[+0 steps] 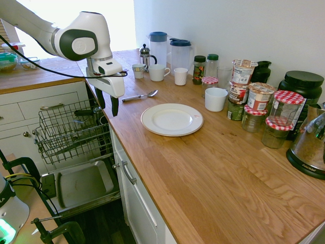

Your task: Put the spoon in the dishwasher

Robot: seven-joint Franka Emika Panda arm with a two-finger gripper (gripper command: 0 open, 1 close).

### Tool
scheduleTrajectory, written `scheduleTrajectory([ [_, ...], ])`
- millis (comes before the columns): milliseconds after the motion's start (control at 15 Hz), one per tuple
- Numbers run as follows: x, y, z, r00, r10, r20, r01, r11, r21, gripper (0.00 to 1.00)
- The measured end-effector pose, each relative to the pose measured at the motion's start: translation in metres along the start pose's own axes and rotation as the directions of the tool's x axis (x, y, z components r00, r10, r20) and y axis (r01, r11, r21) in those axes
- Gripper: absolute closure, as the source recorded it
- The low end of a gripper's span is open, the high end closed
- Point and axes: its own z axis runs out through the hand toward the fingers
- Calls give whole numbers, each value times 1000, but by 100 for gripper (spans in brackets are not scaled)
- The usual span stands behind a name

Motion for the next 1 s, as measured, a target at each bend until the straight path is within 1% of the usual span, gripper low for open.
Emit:
scheduleTrajectory([
  [200, 1, -2, -2, 1000, 3, 1, -3, 1000, 7, 0],
  [400, 4, -26, -28, 999, 34, 7, -34, 998, 60, 0],
  [533, 4, -58, -45, 997, 80, 0, -79, 993, 86, 0],
  [667, 5, -100, -57, 990, 143, 4, -143, 983, 116, 0],
  [800, 14, -141, -59, 980, 200, 8, -200, 972, 124, 0],
  [1000, 35, -193, -46, 959, 283, -4, -281, 953, 111, 0],
])
